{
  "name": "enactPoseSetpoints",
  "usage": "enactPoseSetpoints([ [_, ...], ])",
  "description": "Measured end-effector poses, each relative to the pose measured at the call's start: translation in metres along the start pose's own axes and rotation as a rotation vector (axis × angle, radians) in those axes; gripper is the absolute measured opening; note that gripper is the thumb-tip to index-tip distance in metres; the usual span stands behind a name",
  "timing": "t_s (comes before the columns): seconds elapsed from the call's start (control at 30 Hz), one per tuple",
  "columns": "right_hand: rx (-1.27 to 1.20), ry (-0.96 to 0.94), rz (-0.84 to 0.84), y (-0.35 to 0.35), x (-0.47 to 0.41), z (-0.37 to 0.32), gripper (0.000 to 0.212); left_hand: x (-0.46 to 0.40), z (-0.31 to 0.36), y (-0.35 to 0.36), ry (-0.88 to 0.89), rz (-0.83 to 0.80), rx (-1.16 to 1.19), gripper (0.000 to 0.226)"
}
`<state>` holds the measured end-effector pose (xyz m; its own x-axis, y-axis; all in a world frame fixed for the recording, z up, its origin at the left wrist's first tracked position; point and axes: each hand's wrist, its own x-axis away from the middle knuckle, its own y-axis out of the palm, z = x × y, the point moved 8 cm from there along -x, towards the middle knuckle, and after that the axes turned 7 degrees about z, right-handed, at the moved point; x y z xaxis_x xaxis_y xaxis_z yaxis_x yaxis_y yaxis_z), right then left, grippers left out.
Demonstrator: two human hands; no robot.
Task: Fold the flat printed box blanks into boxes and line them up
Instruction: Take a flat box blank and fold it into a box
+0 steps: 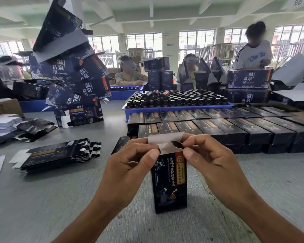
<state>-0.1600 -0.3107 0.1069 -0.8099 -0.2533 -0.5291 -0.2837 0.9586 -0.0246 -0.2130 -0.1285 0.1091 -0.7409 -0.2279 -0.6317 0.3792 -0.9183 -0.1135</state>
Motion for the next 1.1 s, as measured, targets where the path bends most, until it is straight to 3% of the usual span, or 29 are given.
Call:
enactPoseSetpoints([
  [0.17, -0.023, -0.005, 0.011, -0.001, 0.001, -0.004, 0.036, 0.001, 0.001, 0.0, -0.003, -0.002, 0.0, 0.021],
  [0.37, 0.047, -0.052, 0.064, 0.001, 0.005, -0.01, 0.023, 0.0, 0.003, -0.001, -0.032, 0.022, 0.015, 0.021],
  [0.73, 0.0, -0.046, 0.095, 0.0, 0.005, -0.008, 0.025, 0.002, 0.005, -0.002, -0.044, 0.084, 0.065, 0.016],
  [1.1, 0.234, -0.206, 0.104, -0.003, 0.005, -0.012, 0.015, 0.005, 0.021, -0.004, 0.268, 0.044, -0.163, 0.024],
])
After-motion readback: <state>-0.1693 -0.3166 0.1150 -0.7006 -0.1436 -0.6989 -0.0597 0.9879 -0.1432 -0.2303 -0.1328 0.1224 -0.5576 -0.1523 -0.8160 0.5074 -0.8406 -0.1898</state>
